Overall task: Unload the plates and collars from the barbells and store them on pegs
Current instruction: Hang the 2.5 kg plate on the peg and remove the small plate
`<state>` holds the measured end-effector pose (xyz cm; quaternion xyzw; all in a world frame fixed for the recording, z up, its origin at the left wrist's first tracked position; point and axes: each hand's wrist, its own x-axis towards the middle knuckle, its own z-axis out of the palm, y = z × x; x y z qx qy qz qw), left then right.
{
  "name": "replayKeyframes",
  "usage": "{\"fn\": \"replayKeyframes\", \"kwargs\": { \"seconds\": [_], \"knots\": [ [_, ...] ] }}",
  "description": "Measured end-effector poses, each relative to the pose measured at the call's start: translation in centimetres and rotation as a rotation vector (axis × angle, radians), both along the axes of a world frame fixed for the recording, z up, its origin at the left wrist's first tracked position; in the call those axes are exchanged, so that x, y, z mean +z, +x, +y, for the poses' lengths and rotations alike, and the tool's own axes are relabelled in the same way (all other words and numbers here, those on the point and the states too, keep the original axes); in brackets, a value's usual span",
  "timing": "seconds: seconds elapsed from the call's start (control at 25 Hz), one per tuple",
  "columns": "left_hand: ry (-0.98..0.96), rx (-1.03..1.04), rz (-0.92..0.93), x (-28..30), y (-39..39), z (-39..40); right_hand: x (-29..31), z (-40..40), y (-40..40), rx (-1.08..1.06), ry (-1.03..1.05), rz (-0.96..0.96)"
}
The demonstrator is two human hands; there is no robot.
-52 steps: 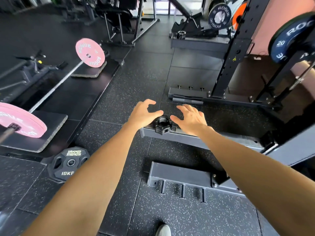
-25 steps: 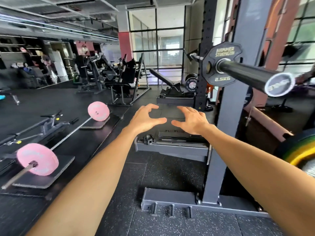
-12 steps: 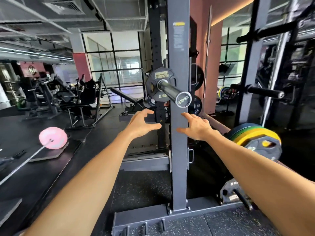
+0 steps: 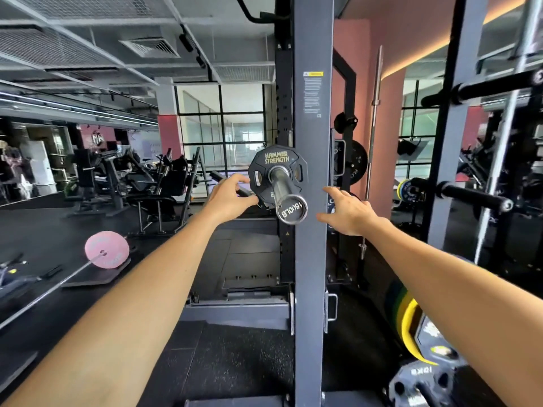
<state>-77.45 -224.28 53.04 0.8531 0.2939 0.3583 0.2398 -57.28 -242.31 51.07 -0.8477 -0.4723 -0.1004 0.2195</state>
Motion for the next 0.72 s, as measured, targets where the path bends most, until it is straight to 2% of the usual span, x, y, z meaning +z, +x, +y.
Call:
{"fn": "replayKeyframes", "kwargs": {
  "seconds": [0.2, 0.52, 0.72],
  "knots": [
    [0.049, 0.066, 0.026, 1.0, 4.4, 5.4, 2.1, 5.1, 3.8, -0.003, 0.061, 0.036],
    [0.013, 0.062, 0.078, 1.7, 12.9, 14.8, 4.4, 16.8, 10.6, -0.008, 0.117, 0.055],
    [0.015, 0.062, 0.097, 1.7, 16.8, 17.4, 5.1, 21.6, 12.6, 0.014, 0.142, 0.075]
  ]
}}
